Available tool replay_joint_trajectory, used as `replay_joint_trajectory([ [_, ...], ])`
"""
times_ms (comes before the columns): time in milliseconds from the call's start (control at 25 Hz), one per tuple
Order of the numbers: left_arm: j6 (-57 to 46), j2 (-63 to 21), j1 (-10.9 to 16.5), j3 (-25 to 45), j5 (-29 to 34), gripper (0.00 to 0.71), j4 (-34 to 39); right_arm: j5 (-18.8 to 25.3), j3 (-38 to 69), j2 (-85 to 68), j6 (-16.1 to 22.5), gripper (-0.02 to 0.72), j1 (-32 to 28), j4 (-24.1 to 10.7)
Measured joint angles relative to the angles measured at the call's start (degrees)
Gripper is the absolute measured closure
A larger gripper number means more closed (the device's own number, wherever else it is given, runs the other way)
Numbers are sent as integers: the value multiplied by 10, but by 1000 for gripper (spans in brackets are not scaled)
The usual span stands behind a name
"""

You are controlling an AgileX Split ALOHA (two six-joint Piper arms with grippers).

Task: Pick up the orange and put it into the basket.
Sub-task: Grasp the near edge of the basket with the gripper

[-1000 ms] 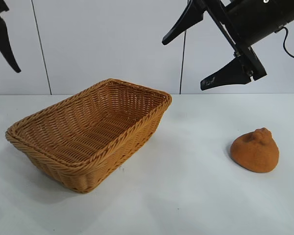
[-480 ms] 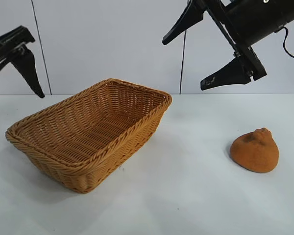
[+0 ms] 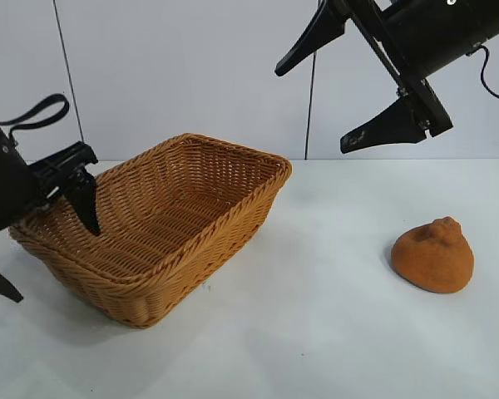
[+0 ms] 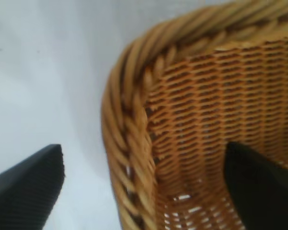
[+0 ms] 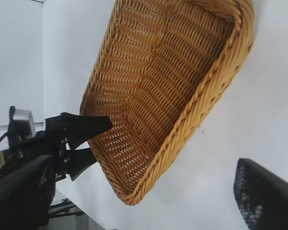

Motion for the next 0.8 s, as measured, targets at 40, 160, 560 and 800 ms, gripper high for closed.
replay_joint_trajectory([
  [40,2,9,0,0,-3,71,0,0,0,0,0,10,0,0],
  [160,4,18,0,0,-5,71,0,0,0,0,0,10,0,0],
  [560,0,17,0,0,12,595,-5,-1,0,0,0,10,0,0],
  [800,28,7,5,-35,41,617,2,-1,0,0,0,10,0,0],
])
